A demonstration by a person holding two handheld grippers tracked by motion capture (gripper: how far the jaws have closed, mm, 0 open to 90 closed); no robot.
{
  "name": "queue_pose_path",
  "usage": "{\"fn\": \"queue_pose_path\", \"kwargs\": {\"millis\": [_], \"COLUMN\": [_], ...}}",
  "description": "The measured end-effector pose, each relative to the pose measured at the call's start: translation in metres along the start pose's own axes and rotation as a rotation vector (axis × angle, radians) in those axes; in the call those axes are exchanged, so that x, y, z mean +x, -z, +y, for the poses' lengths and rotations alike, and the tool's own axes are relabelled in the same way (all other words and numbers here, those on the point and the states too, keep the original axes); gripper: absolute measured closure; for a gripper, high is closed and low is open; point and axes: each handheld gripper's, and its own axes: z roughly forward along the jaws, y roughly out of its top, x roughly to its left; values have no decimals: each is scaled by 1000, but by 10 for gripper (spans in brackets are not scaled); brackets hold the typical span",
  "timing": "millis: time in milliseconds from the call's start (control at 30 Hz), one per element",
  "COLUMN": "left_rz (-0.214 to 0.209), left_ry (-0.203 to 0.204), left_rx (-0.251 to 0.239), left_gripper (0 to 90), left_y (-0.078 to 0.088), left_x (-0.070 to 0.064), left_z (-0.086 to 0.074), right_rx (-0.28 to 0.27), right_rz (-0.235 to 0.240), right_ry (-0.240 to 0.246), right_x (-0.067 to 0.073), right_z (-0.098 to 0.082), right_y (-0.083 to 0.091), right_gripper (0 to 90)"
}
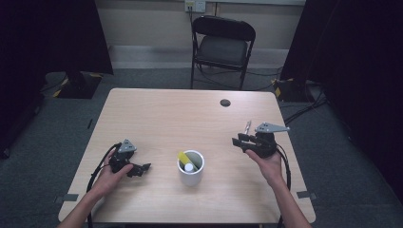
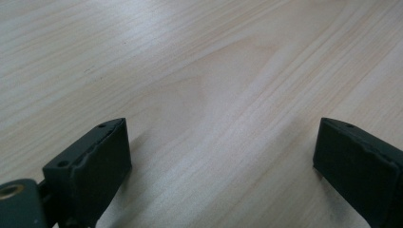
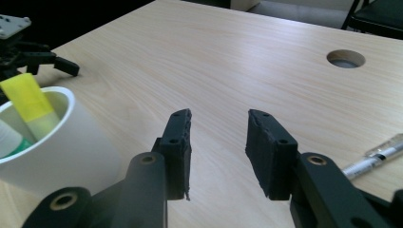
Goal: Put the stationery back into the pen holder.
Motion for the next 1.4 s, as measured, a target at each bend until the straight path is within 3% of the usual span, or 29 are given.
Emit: {"fn": "queue_pose_path", "kwargs": {"millis": [867, 1167, 1400], "left_rz": [0, 0, 0], "left_ry": [-3, -3, -3], "left_rx": [2, 2, 3], "left_gripper": [41, 41, 41], "left_y": [0, 0, 0], "left_x": [0, 0, 0], "left_z": [0, 0, 0], "right_rx": [174, 193, 218], "right_rz": [-192, -229, -259], "right_ry": [-73, -97, -62], "right_x": [-55, -59, -58], "right_z": [-30, -39, -41], "right_y": [-46, -58, -65], "right_gripper": [558, 550, 596]}}
